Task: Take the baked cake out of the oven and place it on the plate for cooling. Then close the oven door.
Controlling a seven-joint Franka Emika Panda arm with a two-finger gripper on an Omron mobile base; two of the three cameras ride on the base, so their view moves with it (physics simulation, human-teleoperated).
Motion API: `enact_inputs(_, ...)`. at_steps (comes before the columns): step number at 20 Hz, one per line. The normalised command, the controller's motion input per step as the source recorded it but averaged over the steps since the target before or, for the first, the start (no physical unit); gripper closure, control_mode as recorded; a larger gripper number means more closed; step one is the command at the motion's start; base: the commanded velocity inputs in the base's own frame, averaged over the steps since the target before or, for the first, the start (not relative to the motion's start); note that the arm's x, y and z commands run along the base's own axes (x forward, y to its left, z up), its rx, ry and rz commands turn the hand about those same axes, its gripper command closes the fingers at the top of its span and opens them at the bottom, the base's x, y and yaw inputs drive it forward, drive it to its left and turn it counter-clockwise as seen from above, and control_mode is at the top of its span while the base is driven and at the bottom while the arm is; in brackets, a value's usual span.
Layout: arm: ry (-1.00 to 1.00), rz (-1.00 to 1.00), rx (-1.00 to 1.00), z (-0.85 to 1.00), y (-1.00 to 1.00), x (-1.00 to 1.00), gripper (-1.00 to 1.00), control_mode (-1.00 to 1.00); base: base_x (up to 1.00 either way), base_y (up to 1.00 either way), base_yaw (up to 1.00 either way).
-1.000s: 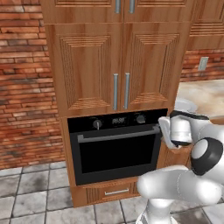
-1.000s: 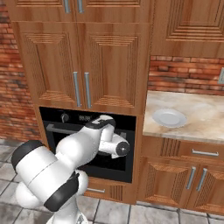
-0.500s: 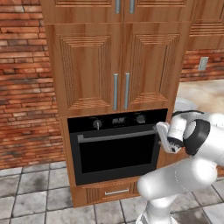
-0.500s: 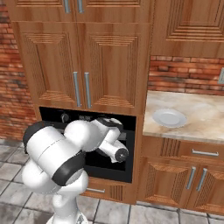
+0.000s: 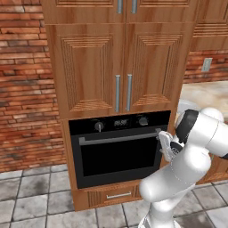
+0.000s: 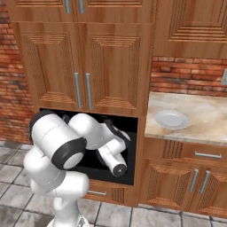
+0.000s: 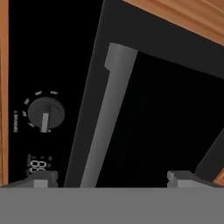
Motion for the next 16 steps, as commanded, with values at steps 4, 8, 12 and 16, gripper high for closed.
enact_inputs(4, 0.0, -0.04, 0.06, 0.06, 0.0, 0.05, -1.0, -1.0, 0.0, 0.0, 0.0)
enact_inputs(8, 0.0, -0.01, 0.06, 0.16, 0.0, 0.17, -1.0, -1.0, 0.0, 0.0, 0.0)
enact_inputs(12, 0.01, 0.0, 0.09, 0.25, -0.02, 0.22, -1.0, -1.0, 0.0, 0.0, 0.0)
enact_inputs(16, 0.02, 0.0, 0.07, 0.2, 0.0, 0.22, -1.0, -1.0, 0.0, 0.0, 0.0)
